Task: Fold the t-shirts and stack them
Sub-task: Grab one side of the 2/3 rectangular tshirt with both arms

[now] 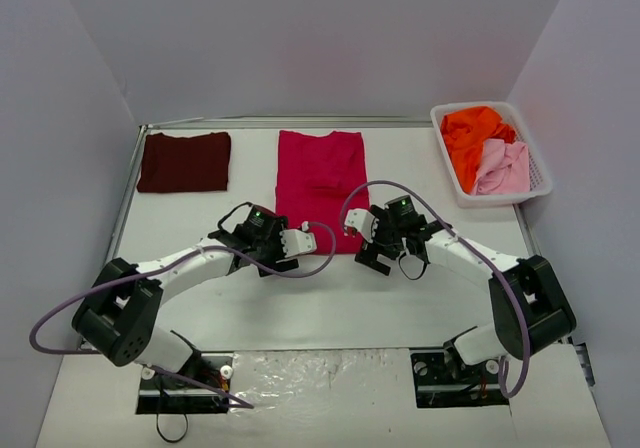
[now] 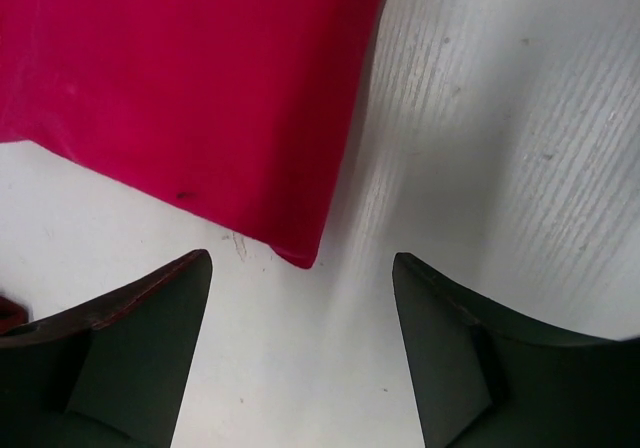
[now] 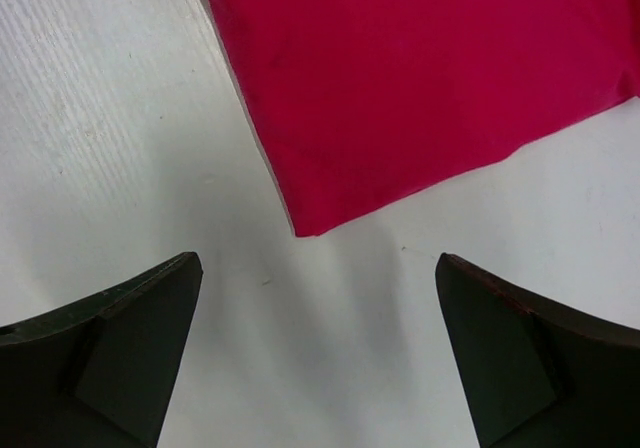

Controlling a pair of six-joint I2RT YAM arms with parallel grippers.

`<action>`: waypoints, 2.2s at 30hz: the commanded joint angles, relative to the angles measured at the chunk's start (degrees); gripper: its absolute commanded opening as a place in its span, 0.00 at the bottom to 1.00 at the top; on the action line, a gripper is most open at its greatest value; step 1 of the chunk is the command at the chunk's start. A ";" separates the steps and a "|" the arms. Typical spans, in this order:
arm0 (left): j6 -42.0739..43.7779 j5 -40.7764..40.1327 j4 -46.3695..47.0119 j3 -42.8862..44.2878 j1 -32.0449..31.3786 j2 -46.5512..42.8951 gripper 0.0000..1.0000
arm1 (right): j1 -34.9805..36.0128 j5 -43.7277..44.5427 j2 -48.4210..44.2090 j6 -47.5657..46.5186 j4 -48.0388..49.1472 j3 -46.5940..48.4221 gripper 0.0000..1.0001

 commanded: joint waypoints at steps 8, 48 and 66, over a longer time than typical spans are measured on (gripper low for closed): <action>2.47 -0.71 5.74 -2.02 -1.91 2.71 0.65 | -0.20 -3.61 4.37 -0.93 3.48 3.08 1.00; 1.58 -3.53 11.90 -1.75 -1.29 8.51 0.02 | 0.06 -3.35 7.72 -1.02 2.95 5.63 1.00; 2.38 8.43 -1.73 3.16 4.16 7.37 0.02 | 2.43 -5.02 5.86 -5.41 11.83 0.97 0.90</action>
